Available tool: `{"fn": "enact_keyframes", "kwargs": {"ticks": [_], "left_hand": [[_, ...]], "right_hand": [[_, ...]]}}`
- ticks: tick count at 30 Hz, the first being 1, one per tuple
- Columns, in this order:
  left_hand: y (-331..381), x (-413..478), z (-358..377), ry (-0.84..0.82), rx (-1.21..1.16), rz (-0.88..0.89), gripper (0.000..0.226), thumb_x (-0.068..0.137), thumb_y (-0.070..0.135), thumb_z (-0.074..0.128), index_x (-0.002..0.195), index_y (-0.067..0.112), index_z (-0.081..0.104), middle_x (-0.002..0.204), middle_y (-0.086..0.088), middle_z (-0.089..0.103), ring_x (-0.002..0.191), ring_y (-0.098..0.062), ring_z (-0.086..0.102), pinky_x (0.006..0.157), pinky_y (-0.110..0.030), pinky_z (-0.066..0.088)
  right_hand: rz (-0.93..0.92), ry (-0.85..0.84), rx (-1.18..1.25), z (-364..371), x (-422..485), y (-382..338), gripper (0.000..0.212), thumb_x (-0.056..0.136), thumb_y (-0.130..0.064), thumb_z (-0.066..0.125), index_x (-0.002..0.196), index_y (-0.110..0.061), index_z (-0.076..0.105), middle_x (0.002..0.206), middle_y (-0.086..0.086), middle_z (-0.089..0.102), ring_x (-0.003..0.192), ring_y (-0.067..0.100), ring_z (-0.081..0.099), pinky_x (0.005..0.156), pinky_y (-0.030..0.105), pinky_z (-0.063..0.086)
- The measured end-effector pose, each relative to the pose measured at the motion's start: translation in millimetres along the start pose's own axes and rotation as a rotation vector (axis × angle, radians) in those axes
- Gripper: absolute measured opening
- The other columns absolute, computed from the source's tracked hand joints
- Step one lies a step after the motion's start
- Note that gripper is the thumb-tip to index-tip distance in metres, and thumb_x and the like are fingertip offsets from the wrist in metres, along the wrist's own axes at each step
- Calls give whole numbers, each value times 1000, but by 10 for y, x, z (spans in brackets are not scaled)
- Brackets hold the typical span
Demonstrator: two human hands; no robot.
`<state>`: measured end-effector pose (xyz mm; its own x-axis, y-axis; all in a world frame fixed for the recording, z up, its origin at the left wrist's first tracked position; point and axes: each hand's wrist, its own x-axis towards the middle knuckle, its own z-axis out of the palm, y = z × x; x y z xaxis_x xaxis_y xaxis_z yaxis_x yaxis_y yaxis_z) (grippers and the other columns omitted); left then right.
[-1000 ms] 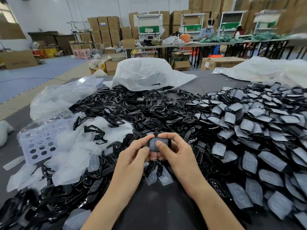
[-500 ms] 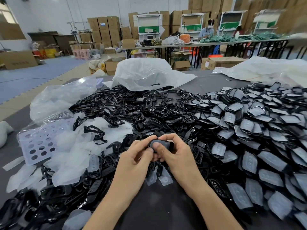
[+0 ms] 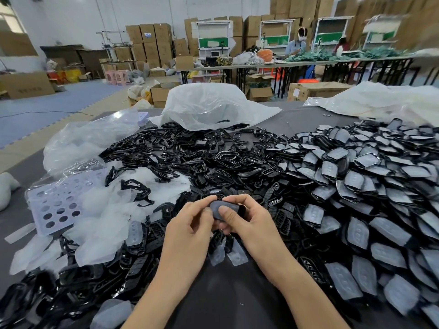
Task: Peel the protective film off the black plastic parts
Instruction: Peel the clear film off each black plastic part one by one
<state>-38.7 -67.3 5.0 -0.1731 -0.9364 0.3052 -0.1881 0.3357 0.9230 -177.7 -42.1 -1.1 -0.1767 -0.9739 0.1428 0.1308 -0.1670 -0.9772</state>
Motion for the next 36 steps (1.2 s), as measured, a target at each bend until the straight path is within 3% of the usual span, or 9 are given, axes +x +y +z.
{"fn": "enact_keyframes", "kwargs": {"ticks": [4, 9, 15, 20, 24, 26, 30, 33, 36], "left_hand": [[5, -7, -5, 8, -52, 4, 31, 101, 14, 49, 116, 34, 67, 87, 8, 76, 83, -6, 72, 76, -14, 53], [-14, -33, 9, 40, 40, 97, 28, 100, 14, 52, 102, 39, 66, 91, 14, 74, 88, -1, 70, 70, -7, 47], [-47, -67, 62, -11, 309, 341, 33, 100, 13, 46, 128, 20, 60, 127, 20, 53, 117, -3, 56, 94, -12, 43], [-41, -95, 53, -33, 356, 351, 38, 100, 18, 42, 136, 19, 53, 133, 18, 48, 119, 0, 52, 95, -8, 38], [-51, -72, 67, -32, 291, 337, 35, 99, 5, 48, 127, 22, 58, 127, 18, 52, 113, -5, 59, 90, -14, 46], [-40, -60, 61, -34, 208, 305, 38, 95, -3, 50, 115, 28, 62, 120, 18, 55, 105, -4, 63, 82, -10, 47], [-42, -74, 65, -45, 137, 246, 33, 91, 4, 51, 99, 34, 63, 119, 20, 59, 103, -5, 64, 76, -7, 45], [-49, -74, 64, -47, 79, 184, 37, 90, 11, 50, 111, 40, 58, 107, 18, 67, 100, -4, 66, 74, -8, 47], [-38, -63, 55, -44, 95, 183, 46, 92, 8, 50, 127, 38, 55, 108, 22, 65, 104, 0, 63, 76, -6, 46]], "right_hand": [[0, 28, 27, -15, 10, 2, 14, 93, -14, 70, 106, -13, 64, 83, 5, 76, 72, 13, 71, 68, 20, 55], [49, 72, 147, -6, 22, 6, 15, 95, -12, 67, 106, -10, 57, 89, 8, 77, 76, 20, 74, 70, 22, 58], [67, 61, 273, 3, 10, 3, 17, 95, -5, 64, 106, -10, 52, 101, 15, 74, 90, 27, 76, 74, 25, 59], [35, 51, 240, 11, 6, -13, 24, 95, -4, 64, 116, -16, 61, 105, 16, 74, 92, 28, 75, 77, 25, 59], [-2, 35, 200, 15, -1, -25, 23, 96, -2, 62, 110, -19, 69, 102, 14, 74, 93, 25, 75, 77, 24, 58], [-3, 29, 189, 24, -8, -23, 22, 96, -2, 61, 109, -18, 68, 96, 9, 76, 91, 23, 75, 76, 22, 58], [-5, 35, 184, 19, -10, -33, 22, 97, -2, 59, 106, -20, 68, 91, 4, 76, 86, 22, 75, 74, 22, 58], [-5, 38, 186, 13, -8, -45, 19, 97, -3, 61, 106, -19, 67, 95, 6, 77, 88, 24, 76, 75, 23, 59], [-15, 36, 171, 21, -10, -46, 17, 96, -5, 63, 107, -18, 66, 97, 6, 78, 89, 24, 76, 75, 24, 59]]}}
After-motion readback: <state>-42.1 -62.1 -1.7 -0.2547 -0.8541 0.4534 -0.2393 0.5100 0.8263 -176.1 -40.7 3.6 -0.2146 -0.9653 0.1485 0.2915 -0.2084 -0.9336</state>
